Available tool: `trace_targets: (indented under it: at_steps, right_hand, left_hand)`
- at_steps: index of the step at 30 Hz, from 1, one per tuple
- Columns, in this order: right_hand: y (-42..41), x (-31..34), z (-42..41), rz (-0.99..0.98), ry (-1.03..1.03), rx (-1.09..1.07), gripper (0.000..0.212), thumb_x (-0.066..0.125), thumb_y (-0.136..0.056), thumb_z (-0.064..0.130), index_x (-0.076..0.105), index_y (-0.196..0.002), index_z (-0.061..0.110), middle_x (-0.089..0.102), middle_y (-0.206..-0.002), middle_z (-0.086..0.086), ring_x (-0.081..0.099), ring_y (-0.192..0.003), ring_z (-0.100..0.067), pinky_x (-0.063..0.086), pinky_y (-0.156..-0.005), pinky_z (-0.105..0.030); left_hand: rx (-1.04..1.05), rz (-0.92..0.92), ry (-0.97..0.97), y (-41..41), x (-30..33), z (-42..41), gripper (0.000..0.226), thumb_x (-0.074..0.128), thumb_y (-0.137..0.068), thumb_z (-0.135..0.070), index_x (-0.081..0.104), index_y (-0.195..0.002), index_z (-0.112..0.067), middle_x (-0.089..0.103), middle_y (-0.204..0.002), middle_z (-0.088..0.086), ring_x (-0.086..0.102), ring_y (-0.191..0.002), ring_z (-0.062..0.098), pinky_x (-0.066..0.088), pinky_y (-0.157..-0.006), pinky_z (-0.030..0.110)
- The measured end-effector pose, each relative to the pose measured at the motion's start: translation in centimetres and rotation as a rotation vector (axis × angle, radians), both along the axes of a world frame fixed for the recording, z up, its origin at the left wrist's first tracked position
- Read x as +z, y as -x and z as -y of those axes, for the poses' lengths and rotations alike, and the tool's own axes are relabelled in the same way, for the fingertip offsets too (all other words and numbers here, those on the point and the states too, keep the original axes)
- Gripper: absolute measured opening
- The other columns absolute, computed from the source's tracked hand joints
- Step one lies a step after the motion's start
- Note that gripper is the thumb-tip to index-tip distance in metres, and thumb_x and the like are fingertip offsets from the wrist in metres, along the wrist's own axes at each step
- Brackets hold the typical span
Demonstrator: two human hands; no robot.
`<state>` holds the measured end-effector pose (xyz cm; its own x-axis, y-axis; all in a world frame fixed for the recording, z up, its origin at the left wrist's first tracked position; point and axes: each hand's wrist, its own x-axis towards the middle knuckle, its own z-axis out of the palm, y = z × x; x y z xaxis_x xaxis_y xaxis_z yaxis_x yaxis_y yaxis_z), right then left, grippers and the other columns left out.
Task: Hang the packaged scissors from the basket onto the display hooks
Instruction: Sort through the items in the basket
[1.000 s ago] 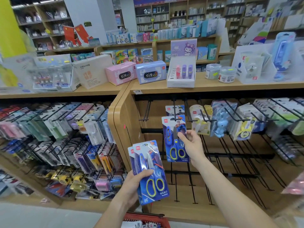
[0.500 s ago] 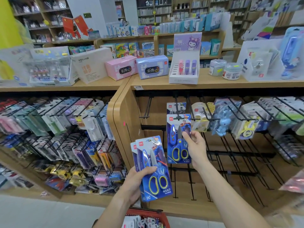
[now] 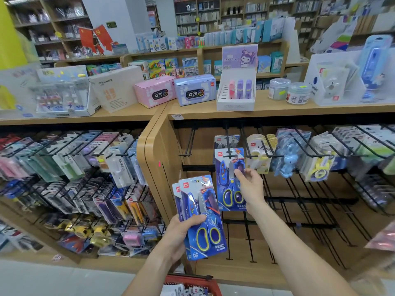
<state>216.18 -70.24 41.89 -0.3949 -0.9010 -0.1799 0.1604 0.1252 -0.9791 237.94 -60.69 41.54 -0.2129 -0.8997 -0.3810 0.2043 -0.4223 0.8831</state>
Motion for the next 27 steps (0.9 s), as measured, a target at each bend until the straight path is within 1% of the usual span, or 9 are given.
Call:
trace_targets:
  at_steps: [4, 8, 11, 14, 16, 18, 20, 22, 27]
  right_hand:
    - [0.0, 1.7, 4.1, 0.08, -0.079, -0.018, 0.017, 0.067, -0.101, 0.026, 0.056, -0.105, 0.013, 0.069, -0.094, -0.001, 0.065, -0.09, -0.021, 0.049, -0.069, -0.03]
    - [0.2, 2.0, 6.7, 0.12, -0.156, 0.0, 0.02, 0.066, -0.102, 0.024, 0.059, -0.111, 0.007, 0.068, -0.116, -0.012, 0.065, -0.105, -0.029, 0.052, -0.091, -0.039]
    - [0.8, 1.5, 6.7, 0.154, -0.169, -0.004, 0.025, 0.064, -0.103, 0.028, 0.059, -0.102, 0.004, 0.068, -0.123, -0.019, 0.066, -0.094, -0.029, 0.054, -0.087, -0.04]
    - [1.1, 0.8, 4.1, -0.059, -0.229, -0.062, 0.04, 0.056, -0.106, 0.034, 0.059, -0.129, 0.001, 0.064, -0.129, -0.016, 0.059, -0.112, -0.03, 0.046, -0.095, -0.038]
    - [0.6, 0.7, 0.6, -0.099, -0.181, -0.049, 0.043, 0.06, -0.103, 0.04, 0.064, -0.128, 0.006, 0.07, -0.124, -0.01, 0.063, -0.11, -0.024, 0.05, -0.096, -0.038]
    - [-0.5, 0.9, -3.7, -0.041, -0.103, 0.097, 0.038, 0.067, -0.098, 0.046, 0.071, -0.116, 0.013, 0.077, -0.106, -0.001, 0.073, -0.096, -0.015, 0.057, -0.084, -0.032]
    - [-1.2, 1.2, -6.7, -0.042, -0.069, 0.244, 0.031, 0.077, -0.091, 0.04, 0.072, -0.107, 0.014, 0.08, -0.095, 0.001, 0.077, -0.085, -0.012, 0.056, -0.069, -0.025]
    - [-1.4, 0.8, -7.8, -0.042, -0.044, 0.264, 0.033, 0.086, -0.083, 0.028, 0.07, -0.107, 0.012, 0.079, -0.095, -0.003, 0.078, -0.082, -0.016, 0.059, -0.065, -0.027]
    - [-0.4, 0.6, -7.0, 0.064, 0.003, 0.228, 0.031, 0.079, -0.091, 0.012, 0.058, -0.112, 0.004, 0.079, -0.101, -0.013, 0.078, -0.091, -0.035, 0.062, -0.081, -0.048]
  left_hand:
    - [-0.009, 0.004, -0.001, 0.4, 0.1, 0.1, 0.078, 0.095, -0.06, -0.031, 0.065, -0.126, -0.003, 0.076, -0.118, 0.024, 0.076, -0.1, 0.039, 0.062, -0.084, 0.045]
    - [-0.012, 0.009, -0.009, 0.7, 0.4, 0.3, 0.07, 0.093, -0.065, -0.026, 0.065, -0.125, -0.002, 0.076, -0.116, 0.024, 0.076, -0.098, 0.039, 0.063, -0.081, 0.044]
    - [-0.007, 0.014, -0.015, 0.9, 0.8, 0.4, 0.059, 0.087, -0.071, -0.022, 0.066, -0.123, -0.003, 0.077, -0.115, 0.023, 0.078, -0.095, 0.036, 0.064, -0.078, 0.042]
    - [-0.011, 0.044, -0.023, 1.3, 1.0, 0.5, 0.057, 0.091, -0.073, -0.024, 0.066, -0.121, -0.004, 0.078, -0.113, 0.02, 0.078, -0.095, 0.034, 0.064, -0.081, 0.042]
    - [-0.006, 0.061, -0.032, 1.7, 1.0, 0.7, 0.055, 0.092, -0.078, -0.022, 0.065, -0.123, -0.005, 0.079, -0.112, 0.019, 0.078, -0.095, 0.033, 0.064, -0.081, 0.042]
    - [-0.005, 0.064, -0.04, 2.3, 1.1, 1.0, 0.053, 0.086, -0.08, -0.02, 0.065, -0.125, -0.003, 0.079, -0.112, 0.019, 0.078, -0.096, 0.034, 0.064, -0.082, 0.043]
    - [-0.012, 0.054, -0.031, 3.0, 1.0, 1.4, 0.054, 0.086, -0.079, -0.019, 0.066, -0.127, -0.003, 0.078, -0.113, 0.02, 0.077, -0.1, 0.037, 0.063, -0.087, 0.046]
    - [-0.017, 0.038, -0.022, 3.6, 1.1, 1.8, 0.055, 0.087, -0.078, -0.019, 0.067, -0.126, -0.004, 0.078, -0.115, 0.021, 0.076, -0.104, 0.039, 0.063, -0.09, 0.047]
    - [0.055, -0.068, -0.055, 3.6, 1.0, 2.2, 0.047, 0.075, -0.091, -0.03, 0.068, -0.132, -0.006, 0.075, -0.122, 0.021, 0.074, -0.111, 0.04, 0.058, -0.1, 0.055]
